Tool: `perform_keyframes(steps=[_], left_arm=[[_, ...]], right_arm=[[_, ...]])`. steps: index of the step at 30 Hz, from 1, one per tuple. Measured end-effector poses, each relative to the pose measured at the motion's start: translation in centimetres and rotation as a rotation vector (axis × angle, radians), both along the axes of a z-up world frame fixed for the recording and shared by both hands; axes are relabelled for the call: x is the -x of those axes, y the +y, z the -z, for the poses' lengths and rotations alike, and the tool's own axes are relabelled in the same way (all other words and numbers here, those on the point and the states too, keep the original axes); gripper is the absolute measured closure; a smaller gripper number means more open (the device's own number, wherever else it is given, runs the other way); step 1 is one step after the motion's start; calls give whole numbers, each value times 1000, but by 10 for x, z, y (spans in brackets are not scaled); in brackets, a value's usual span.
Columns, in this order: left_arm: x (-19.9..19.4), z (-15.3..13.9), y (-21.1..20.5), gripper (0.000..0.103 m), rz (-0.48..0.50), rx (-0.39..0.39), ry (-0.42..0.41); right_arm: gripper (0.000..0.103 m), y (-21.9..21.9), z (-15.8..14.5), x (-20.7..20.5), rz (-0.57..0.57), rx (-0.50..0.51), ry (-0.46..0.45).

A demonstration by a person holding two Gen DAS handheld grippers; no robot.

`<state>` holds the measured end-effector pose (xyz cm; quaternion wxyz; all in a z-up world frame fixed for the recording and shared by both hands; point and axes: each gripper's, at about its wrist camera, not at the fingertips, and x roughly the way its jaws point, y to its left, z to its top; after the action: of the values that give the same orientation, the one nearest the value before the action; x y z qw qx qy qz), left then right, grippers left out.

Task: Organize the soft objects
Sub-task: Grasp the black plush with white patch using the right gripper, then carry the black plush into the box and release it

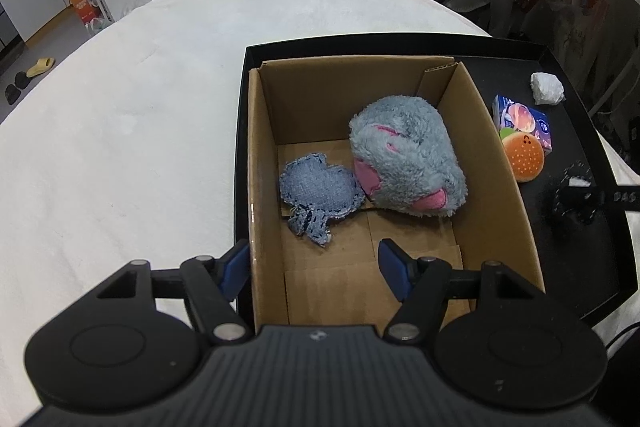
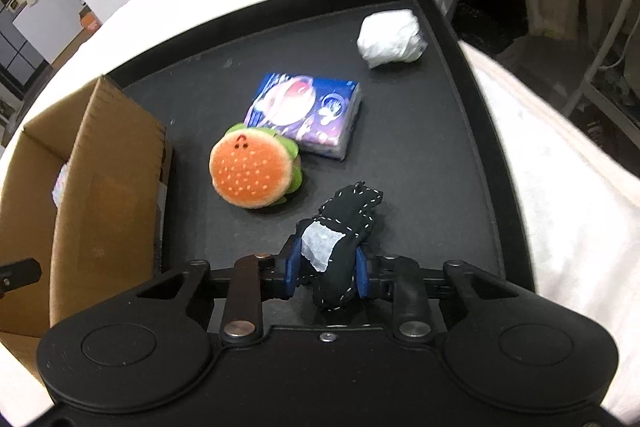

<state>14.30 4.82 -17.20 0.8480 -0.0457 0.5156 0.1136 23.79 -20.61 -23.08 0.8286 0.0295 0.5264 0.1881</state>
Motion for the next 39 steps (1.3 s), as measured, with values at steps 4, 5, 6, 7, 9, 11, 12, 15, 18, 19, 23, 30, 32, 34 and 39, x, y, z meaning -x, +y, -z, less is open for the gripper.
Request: perform_keyframes(steps=[4, 5, 6, 7, 9, 11, 12, 15, 18, 19, 23, 30, 32, 34, 39], left_arm=[[5, -4, 5, 36, -18, 18, -21], [7, -5, 7, 36, -22, 20, -28], [8, -6, 8, 36, -27, 23, -35], [9, -7, 10, 36, -34, 27, -41], [11, -8, 13, 36, -42, 39, -49], [13, -8, 16, 36, -46, 51, -56], [14, -8, 16, 36, -47, 55, -60], [17, -9, 18, 36, -42, 65, -73], [20, -10, 22, 36, -47, 80, -87], [21, -10, 24, 36, -49, 88, -94], [25, -10, 29, 39, -50, 116, -106], [32, -6, 36, 43, -48, 162, -120], [33, -4, 38, 48, -49, 179, -122], [35, -1, 41, 53, -55, 193, -120], [39, 4, 46, 65, -61, 226, -119]], right_arm=[[76, -8, -15, 1, 15, -21, -21], [76, -9, -20, 1, 17, -27, -30], [76, -9, -25, 2, 17, -32, -38], [76, -9, -29, 3, 15, -36, -47], [76, -7, -39, 4, 11, -45, -66], [76, -4, -47, 5, 3, -53, -84], [76, -3, -52, 6, -1, -54, -93], [76, 1, -64, 6, -6, -58, -117], [76, 5, -74, 7, -10, -56, -135], [76, 8, -78, 7, -15, -55, -142], [76, 18, -91, 11, -41, -68, -168], [76, 44, -109, 19, -106, -82, -191], [75, 52, -112, 21, -128, -82, -192], [75, 59, -115, 23, -150, -82, -197], [75, 81, -120, 29, -202, -93, -201]])
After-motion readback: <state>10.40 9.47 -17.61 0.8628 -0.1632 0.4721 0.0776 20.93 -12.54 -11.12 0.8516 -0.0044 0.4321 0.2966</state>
